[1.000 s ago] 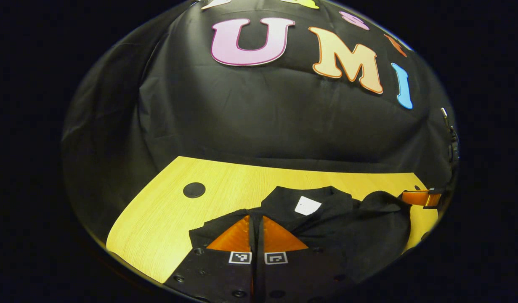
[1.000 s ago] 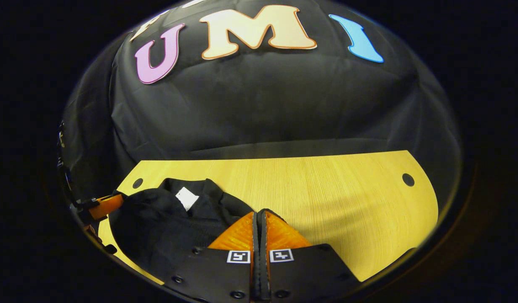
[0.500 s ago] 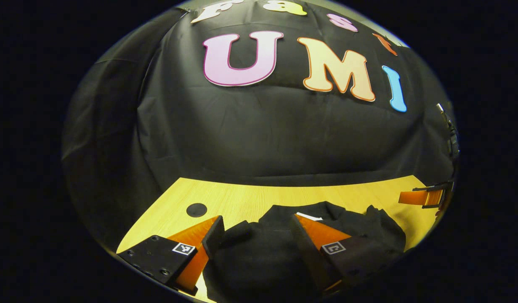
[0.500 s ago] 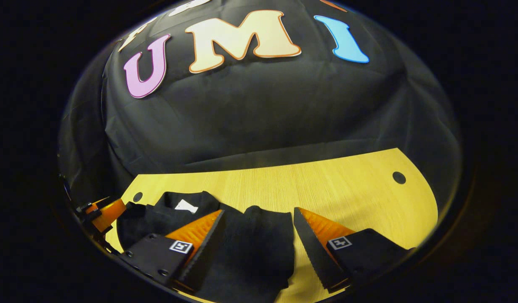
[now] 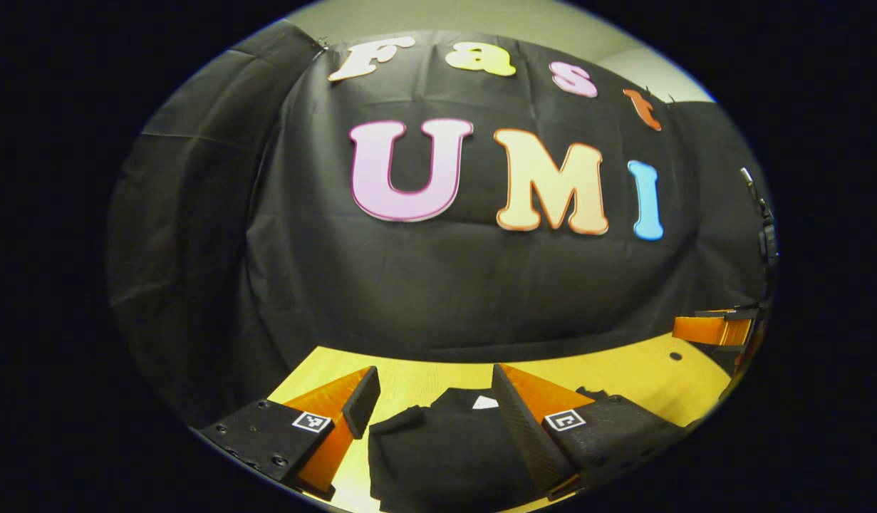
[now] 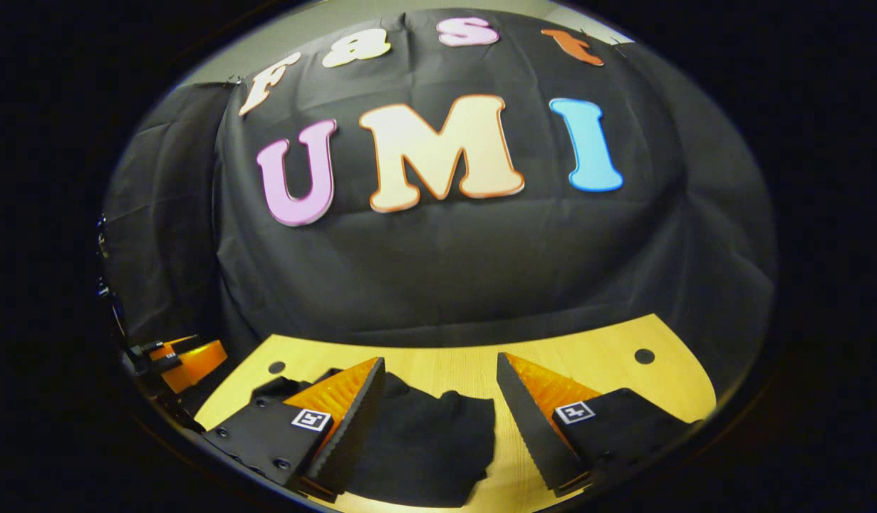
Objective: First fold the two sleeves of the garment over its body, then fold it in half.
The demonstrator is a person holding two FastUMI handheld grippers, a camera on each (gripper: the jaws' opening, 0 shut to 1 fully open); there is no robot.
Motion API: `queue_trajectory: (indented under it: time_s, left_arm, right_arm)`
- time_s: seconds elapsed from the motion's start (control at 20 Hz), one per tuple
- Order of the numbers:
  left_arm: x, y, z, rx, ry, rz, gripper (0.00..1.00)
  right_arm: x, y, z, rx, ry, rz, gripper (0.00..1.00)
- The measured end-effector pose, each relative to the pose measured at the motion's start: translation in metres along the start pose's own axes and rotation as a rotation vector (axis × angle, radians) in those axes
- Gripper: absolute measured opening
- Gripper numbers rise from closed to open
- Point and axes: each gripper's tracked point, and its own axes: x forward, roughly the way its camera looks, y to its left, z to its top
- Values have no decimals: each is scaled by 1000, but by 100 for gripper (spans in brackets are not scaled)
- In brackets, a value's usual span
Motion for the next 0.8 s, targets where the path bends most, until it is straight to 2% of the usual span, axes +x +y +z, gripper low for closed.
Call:
queue_trajectory:
  time_s: [0.2, 0.25, 0.3, 0.4, 0.45, 0.5, 0.6, 0.7, 0.8]
  left_arm:
    - [-52, 11, 38, 5, -68, 22, 92]
    - [-66, 11, 43, -8, -82, 22, 92]
    - [-79, 13, 46, -20, -87, 25, 92]
    - [-106, 20, 50, -24, -92, 40, 93]
    - [-118, 21, 53, -32, -94, 43, 92]
    - [-131, 21, 56, -39, -99, 45, 92]
    - [-153, 26, 57, -48, -103, 56, 92]
    - [-171, 28, 47, -23, -79, 57, 92]
    - [-190, 30, 35, 7, -49, 67, 92]
  right_arm:
    - [-67, 9, 28, -30, -103, -3, 98]
    - [-83, 16, 32, -41, -130, 4, 93]
    - [-98, 23, 34, -48, -154, 9, 98]
    - [-131, 37, 31, -48, -184, 27, 93]
    - [-146, 43, 29, -41, -195, 34, 97]
    - [-159, 50, 27, -35, -202, 49, 93]
    - [-182, 59, 22, -30, -212, 68, 94]
    - [-197, 60, 12, -34, -207, 73, 97]
    - [-208, 60, -5, -25, -181, 77, 93]
